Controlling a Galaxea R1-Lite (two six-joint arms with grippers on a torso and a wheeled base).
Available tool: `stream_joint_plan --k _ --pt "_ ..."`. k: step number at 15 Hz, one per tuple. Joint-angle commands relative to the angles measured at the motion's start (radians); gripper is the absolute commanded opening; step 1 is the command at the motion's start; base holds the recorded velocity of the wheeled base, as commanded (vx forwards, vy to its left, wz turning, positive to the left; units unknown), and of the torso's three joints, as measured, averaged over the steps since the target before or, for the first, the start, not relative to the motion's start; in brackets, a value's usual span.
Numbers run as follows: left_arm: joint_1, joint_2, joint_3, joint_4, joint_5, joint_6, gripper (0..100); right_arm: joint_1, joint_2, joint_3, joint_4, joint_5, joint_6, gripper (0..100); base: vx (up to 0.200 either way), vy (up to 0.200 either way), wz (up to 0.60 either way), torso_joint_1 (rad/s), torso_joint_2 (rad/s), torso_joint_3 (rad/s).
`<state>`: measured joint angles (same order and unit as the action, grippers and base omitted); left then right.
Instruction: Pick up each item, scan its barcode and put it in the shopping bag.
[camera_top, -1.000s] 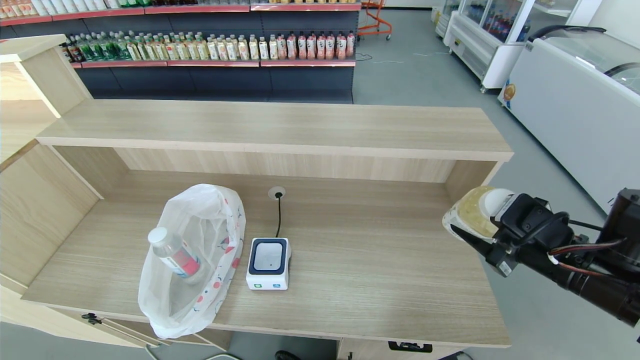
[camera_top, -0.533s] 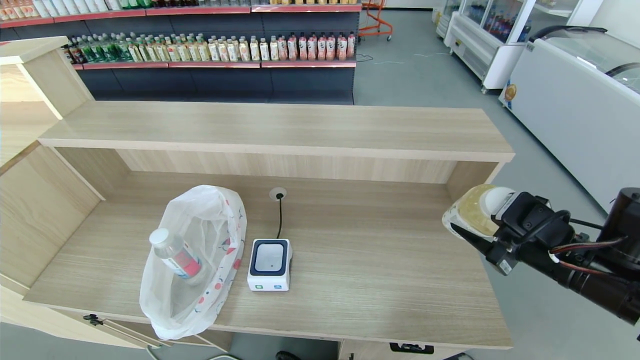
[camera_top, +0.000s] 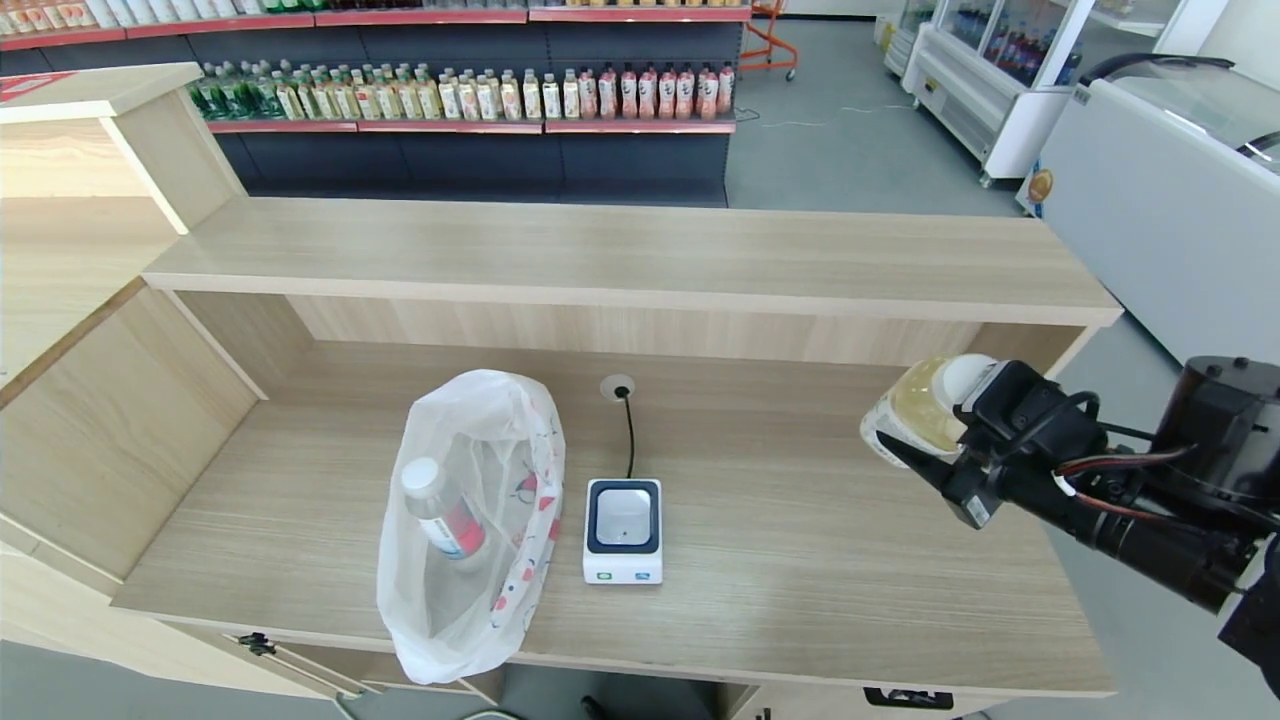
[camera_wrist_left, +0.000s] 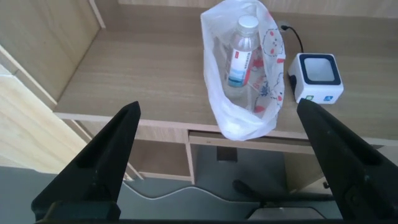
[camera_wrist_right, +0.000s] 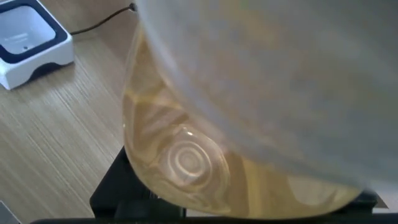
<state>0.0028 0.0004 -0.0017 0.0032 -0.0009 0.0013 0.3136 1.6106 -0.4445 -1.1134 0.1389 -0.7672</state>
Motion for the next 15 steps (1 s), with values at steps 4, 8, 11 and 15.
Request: stream_joint_plan --k 4,8,11,15 --pt "0.0 0.0 0.0 0.0 -0.001 0.0 100 -0.002 0.18 -0.091 -0.12 0.048 0.043 0 0.0 0.2 0.0 0.002 0.0 0.0" --pt "0.0 0.0 0.0 0.0 -0.001 0.0 100 -0.007 0.272 -0.076 -0.189 0.105 0.075 0 0.0 0.2 0.0 0.002 0.0 0.005" --pt "0.0 0.0 0.0 0.0 -0.001 0.003 100 -0.005 0.341 -0.06 -0.292 0.13 0.074 0 0.0 0.2 0.0 0.002 0.0 -0.002" --pt "0.0 0.0 0.0 0.0 -0.001 0.005 100 -0.007 0.38 0.047 -0.385 0.162 0.057 0 0.0 0.05 0.0 0.001 0.0 0.001"
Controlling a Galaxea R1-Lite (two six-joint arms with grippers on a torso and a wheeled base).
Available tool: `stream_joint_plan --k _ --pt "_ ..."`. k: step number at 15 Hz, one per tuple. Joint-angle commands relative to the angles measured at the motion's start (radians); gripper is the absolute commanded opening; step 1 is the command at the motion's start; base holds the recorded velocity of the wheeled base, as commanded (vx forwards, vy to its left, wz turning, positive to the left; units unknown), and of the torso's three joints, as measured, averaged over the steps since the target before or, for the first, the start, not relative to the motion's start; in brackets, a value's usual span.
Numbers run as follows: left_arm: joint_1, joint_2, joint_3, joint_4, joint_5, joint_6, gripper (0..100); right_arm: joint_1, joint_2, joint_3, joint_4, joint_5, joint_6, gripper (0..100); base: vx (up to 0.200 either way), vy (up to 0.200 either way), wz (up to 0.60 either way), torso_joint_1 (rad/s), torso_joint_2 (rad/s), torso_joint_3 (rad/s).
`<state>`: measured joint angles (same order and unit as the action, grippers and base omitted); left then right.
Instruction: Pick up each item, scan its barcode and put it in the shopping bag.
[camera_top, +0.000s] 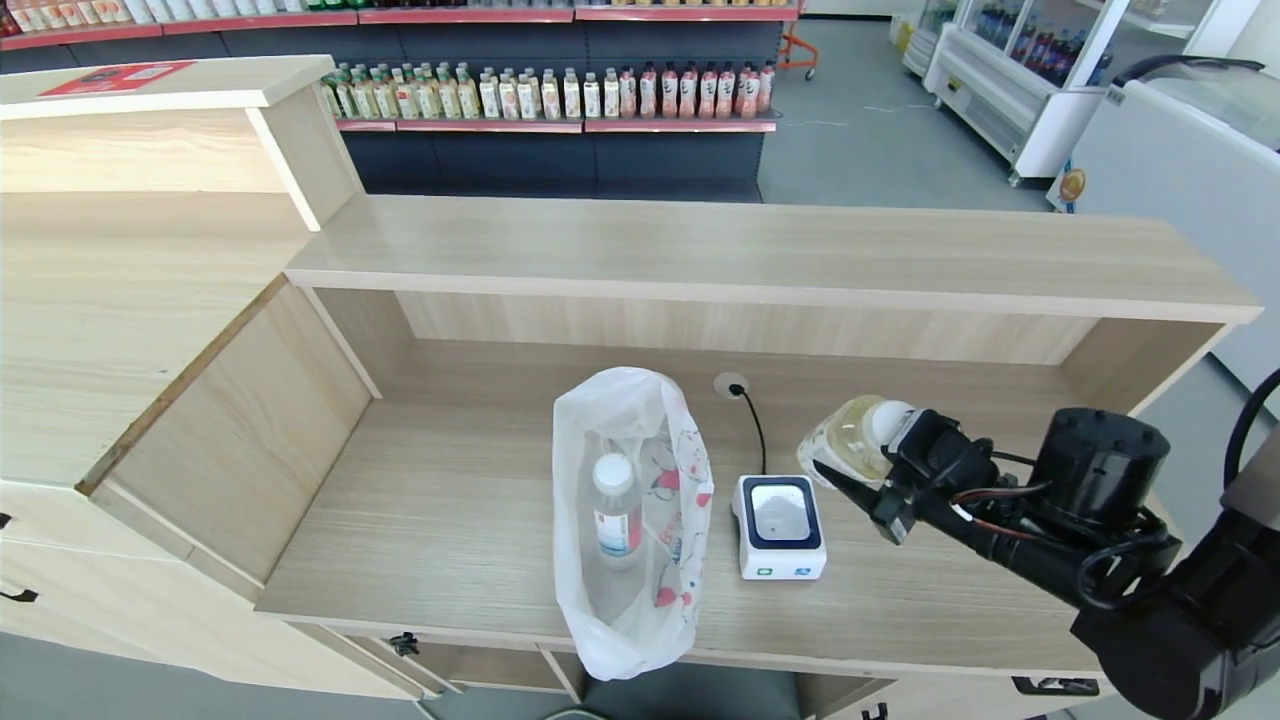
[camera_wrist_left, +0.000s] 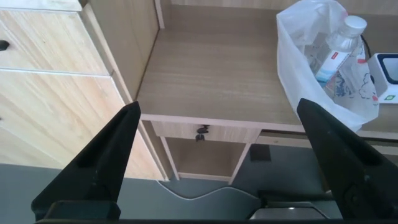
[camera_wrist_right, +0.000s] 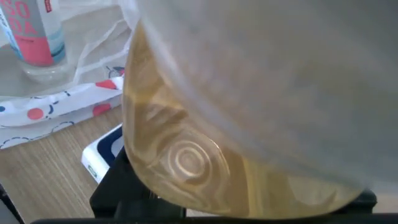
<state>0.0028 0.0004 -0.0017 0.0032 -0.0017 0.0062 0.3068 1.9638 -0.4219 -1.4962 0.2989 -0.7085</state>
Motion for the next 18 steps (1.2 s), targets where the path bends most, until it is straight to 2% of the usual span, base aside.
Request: stream_joint_plan --k 1,11,18 --pt "0.0 0.0 0.0 0.0 0.0 0.0 100 0.0 0.027 0.055 -0.012 0.003 -0.005 0 0.0 0.0 0.0 0.0 0.0 0.0" --pt "0.0 0.0 0.0 0.0 0.0 -0.002 100 -0.089 0.096 0.017 -0.018 0.1 -0.092 0 0.0 0.0 0.0 0.0 0.0 0.0" --pt "0.0 0.0 0.0 0.0 0.0 -0.002 100 -0.101 0.208 -0.106 -0.021 0.16 -0.124 0 0.0 0.0 0.0 0.0 0.0 0.0"
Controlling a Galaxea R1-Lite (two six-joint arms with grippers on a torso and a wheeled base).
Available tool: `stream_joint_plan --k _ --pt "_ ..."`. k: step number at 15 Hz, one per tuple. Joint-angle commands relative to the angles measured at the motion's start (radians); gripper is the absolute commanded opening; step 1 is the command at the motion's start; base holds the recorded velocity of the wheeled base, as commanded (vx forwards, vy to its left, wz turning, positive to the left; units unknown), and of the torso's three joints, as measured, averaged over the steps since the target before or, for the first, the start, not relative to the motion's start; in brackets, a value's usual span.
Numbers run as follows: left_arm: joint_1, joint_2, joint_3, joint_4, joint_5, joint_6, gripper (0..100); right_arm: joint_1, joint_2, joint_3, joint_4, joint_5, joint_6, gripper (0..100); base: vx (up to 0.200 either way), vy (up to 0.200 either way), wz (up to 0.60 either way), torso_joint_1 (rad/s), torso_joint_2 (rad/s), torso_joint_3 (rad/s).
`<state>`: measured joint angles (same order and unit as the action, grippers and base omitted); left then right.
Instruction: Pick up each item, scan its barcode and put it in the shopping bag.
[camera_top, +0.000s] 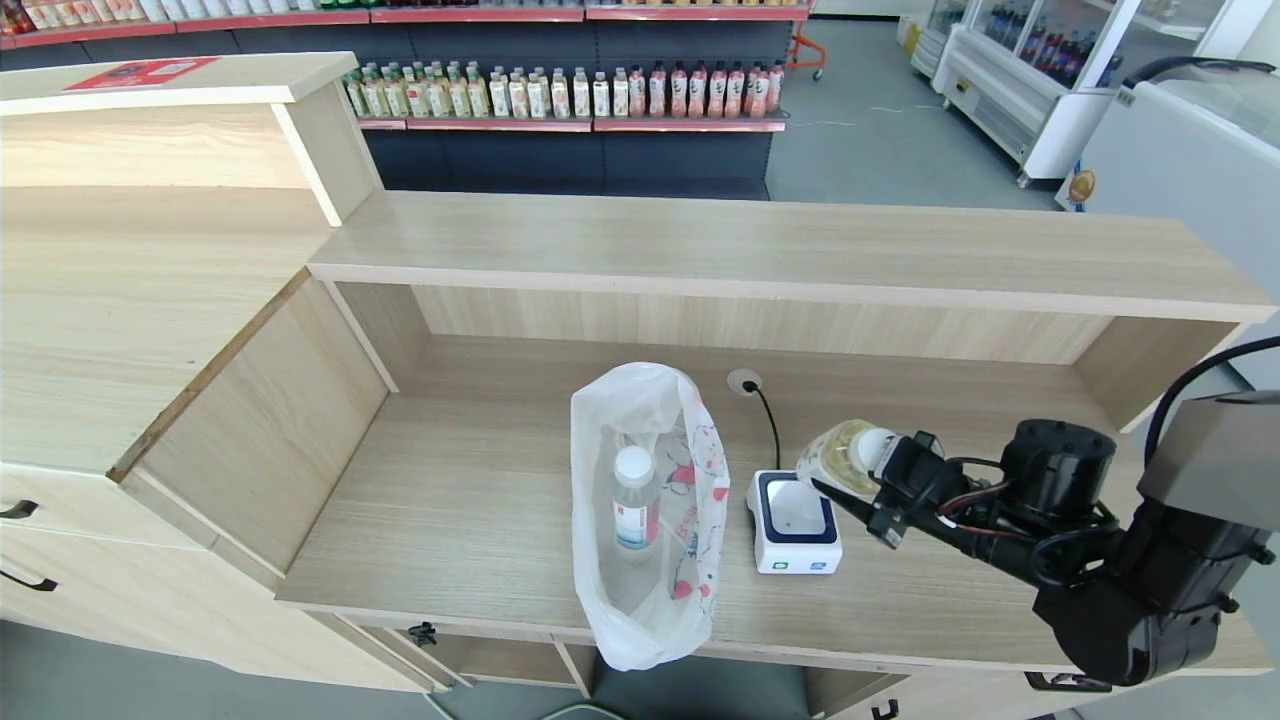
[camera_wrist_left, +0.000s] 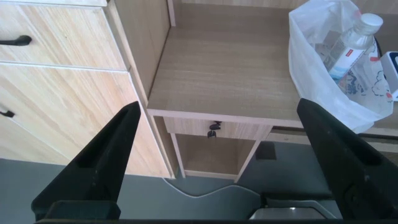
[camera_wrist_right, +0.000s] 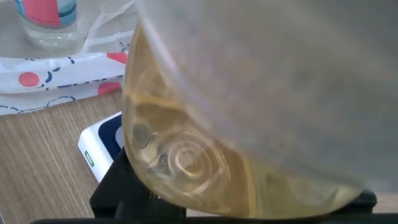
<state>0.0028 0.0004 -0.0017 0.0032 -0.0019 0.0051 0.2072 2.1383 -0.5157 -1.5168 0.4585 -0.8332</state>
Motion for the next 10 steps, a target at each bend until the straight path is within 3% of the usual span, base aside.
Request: stream_joint_plan --k 1,10 --pt "0.0 0.0 0.0 0.0 0.0 -0.001 100 -0.002 0.043 -0.012 0.0 0.008 -0.01 0 0.0 0.0 0.0 0.0 0.0 0.0" --pt "0.0 0.0 0.0 0.0 0.0 -0.001 100 -0.005 0.115 -0.069 0.0 0.019 -0.021 0 0.0 0.0 0.0 0.0 0.0 0.0"
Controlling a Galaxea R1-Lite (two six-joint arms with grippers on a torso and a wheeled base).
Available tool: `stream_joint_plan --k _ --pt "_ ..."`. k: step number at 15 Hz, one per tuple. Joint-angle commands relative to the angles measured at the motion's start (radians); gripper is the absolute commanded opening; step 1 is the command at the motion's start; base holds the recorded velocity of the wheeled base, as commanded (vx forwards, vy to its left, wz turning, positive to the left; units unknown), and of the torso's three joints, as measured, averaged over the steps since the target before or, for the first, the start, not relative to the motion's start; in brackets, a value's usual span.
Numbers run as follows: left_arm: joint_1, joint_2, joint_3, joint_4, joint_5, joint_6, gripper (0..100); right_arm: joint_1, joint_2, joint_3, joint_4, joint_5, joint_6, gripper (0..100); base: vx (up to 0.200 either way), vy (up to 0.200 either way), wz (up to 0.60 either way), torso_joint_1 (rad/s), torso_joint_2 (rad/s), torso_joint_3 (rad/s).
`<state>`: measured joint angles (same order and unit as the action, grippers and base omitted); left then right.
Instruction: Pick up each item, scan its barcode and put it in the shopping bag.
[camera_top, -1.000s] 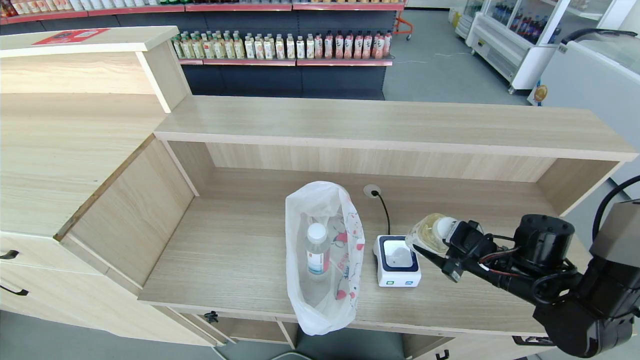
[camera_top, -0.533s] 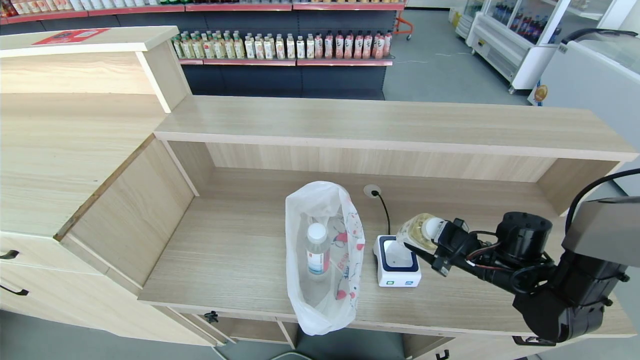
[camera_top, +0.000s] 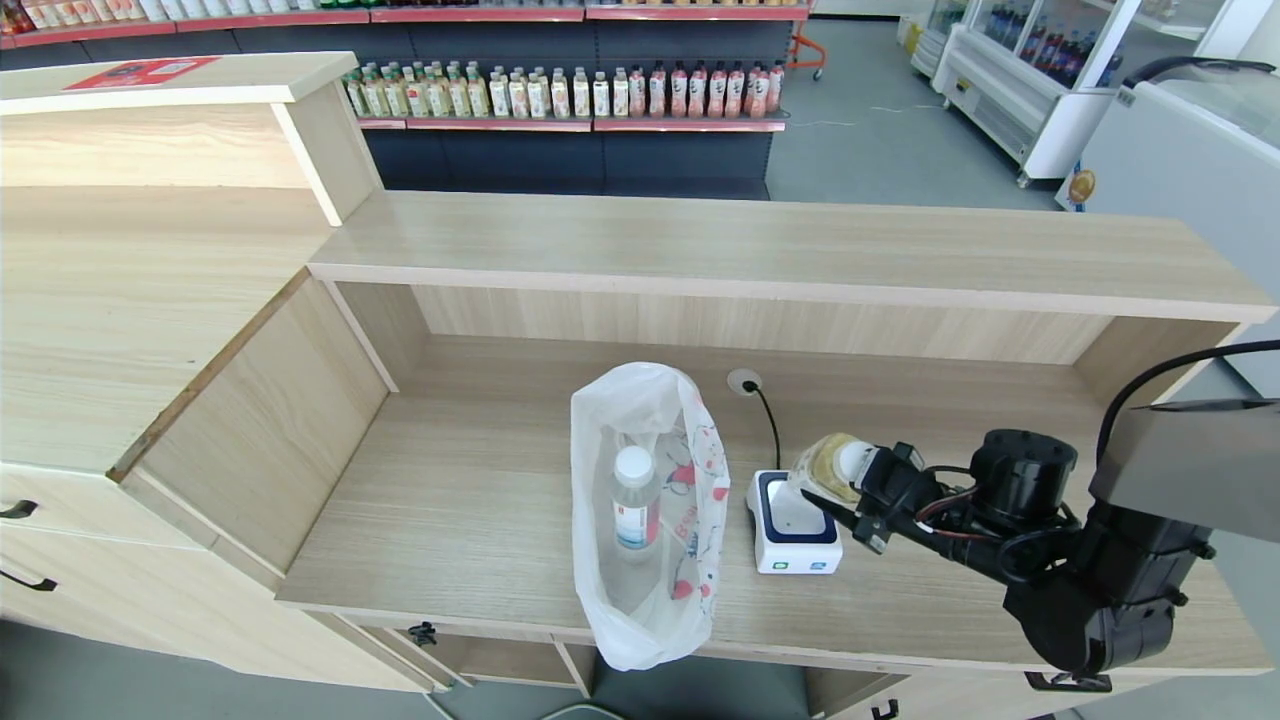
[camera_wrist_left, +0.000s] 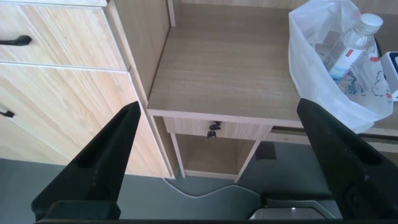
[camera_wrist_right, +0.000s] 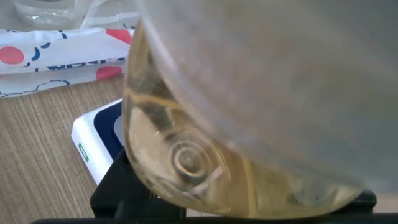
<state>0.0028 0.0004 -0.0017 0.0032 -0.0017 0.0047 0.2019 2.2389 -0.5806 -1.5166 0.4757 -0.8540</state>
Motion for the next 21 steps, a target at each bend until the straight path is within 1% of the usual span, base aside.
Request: stream_joint_plan --k 1,10,18,20,21 --pt "0.0 0.0 0.0 0.0 0.0 0.0 100 0.001 0.022 -0.01 -0.001 0.0 -0.002 0 0.0 0.0 0.0 0.0 0.0 0.0" --pt "0.0 0.0 0.0 0.0 0.0 0.0 100 0.005 0.064 -0.059 -0.002 0.001 -0.011 0 0.0 0.0 0.0 0.0 0.0 0.0" --pt "0.0 0.0 0.0 0.0 0.0 0.001 100 0.014 0.074 -0.059 -0.03 0.001 -0.007 0 0.0 0.0 0.0 0.0 0.0 0.0" --pt "0.0 0.0 0.0 0.0 0.0 0.001 100 0.016 0.05 -0.057 -0.054 0.001 0.026 0 0.0 0.0 0.0 0.0 0.0 0.0" --pt "0.0 0.0 0.0 0.0 0.0 0.001 100 0.024 0.013 -0.053 -0.054 -0.003 0.099 0 0.0 0.0 0.0 0.0 0.0 0.0"
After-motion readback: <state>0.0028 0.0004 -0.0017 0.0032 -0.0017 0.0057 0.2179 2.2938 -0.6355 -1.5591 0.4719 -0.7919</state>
